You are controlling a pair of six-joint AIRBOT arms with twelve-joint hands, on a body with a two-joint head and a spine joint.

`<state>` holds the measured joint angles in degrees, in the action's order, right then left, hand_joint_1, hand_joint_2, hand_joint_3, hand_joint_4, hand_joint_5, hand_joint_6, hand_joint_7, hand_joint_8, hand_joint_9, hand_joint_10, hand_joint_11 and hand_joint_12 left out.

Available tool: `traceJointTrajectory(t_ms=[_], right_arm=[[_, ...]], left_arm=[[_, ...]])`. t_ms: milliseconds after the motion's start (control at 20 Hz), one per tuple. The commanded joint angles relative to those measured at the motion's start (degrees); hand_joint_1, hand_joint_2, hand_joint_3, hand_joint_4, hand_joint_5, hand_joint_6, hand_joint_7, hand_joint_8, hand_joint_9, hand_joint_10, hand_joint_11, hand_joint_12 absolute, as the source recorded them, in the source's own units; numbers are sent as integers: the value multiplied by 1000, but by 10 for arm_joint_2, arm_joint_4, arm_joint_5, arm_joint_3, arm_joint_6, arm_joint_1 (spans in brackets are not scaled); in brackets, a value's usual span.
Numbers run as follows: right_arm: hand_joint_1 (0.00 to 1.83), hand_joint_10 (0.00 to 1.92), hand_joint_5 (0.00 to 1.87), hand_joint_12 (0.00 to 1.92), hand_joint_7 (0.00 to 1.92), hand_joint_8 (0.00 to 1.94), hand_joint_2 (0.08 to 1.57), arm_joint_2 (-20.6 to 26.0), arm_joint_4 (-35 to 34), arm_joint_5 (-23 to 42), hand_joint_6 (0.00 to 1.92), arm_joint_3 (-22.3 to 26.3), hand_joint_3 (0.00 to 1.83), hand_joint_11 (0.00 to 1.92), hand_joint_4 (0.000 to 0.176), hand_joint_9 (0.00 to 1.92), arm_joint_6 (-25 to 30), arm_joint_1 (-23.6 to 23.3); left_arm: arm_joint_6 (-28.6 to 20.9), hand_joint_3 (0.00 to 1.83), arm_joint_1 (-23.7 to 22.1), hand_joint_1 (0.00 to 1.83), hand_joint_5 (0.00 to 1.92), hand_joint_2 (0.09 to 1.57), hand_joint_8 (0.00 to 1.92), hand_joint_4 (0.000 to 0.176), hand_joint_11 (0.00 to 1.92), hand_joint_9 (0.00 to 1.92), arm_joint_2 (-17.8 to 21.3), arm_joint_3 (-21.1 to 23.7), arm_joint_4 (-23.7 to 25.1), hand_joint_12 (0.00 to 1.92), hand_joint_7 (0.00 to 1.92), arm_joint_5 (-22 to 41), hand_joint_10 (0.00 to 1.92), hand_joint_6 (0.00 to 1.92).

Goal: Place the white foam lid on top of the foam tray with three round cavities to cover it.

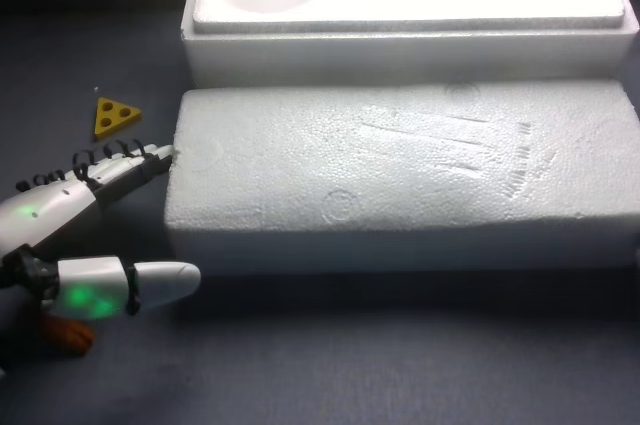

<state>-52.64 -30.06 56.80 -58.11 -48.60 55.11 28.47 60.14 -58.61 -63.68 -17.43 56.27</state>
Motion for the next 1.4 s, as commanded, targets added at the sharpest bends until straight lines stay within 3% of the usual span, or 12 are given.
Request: traceJointTrajectory(t_ms=[0,100,300,450,550,700,800,950,1100,1200,1250,1350], right_arm=[[507,0,0,13,0,0,1154,3,-1,68,0,-3,5,27,0,0,2,-5],[485,0,0,37,0,0,1160,1,-2,71,0,-3,6,63,0,0,2,-5],[457,27,157,985,78,11,1193,-1,-2,72,40,-4,2,0,0,68,5,-5],[434,75,226,1324,164,18,1205,-2,-2,73,54,-4,1,0,0,146,6,-5],[428,102,244,1418,188,20,1210,-2,-2,77,66,-3,2,0,0,173,8,-5],[446,638,191,1555,232,8,1202,-2,5,86,225,1,0,0,0,20,15,-5],[418,773,84,1659,233,6,1205,-1,8,93,501,7,0,0,0,0,18,-4],[437,662,2,1593,224,3,1212,10,12,114,644,20,0,0,0,0,26,4],[377,758,0,1826,145,4,1210,18,19,132,660,32,0,0,0,0,32,9],[376,348,0,1791,47,8,1221,21,26,141,626,38,1,0,0,0,37,9],[393,439,0,1774,101,26,1214,23,31,148,643,42,0,0,0,0,40,10],[429,299,0,1732,79,13,1217,33,38,161,610,53,0,0,0,0,43,15]], left_arm=[[-5,7,-4,445,88,987,0,0,0,0,-1,-3,-2,0,0,72,0,17],[-9,16,-4,396,109,1013,0,0,0,0,-7,-5,-2,0,0,74,0,22],[-14,17,-4,352,214,1091,10,0,0,8,-12,-6,-2,0,65,78,3,35],[-18,21,-4,305,287,1174,17,0,0,63,-13,-6,1,0,161,80,19,42],[-23,16,-4,316,293,1179,16,0,0,70,-13,-4,4,0,172,85,19,41],[-31,11,-4,361,292,1184,7,0,0,66,-13,-1,11,0,163,95,14,35],[-32,10,-4,375,298,1187,8,0,0,78,-9,6,18,0,170,104,18,35],[-34,6,-2,396,292,1187,2,0,0,72,-1,16,27,0,161,117,13,27],[-39,3,8,350,280,1184,1,0,0,72,9,30,34,0,162,139,10,18],[-44,4,13,355,262,1187,0,0,0,46,14,38,40,0,137,153,0,8],[-48,3,15,367,266,1188,0,0,0,38,16,43,44,0,134,160,0,9],[-52,3,18,357,267,1188,0,0,0,40,24,54,55,0,132,174,1,9]])
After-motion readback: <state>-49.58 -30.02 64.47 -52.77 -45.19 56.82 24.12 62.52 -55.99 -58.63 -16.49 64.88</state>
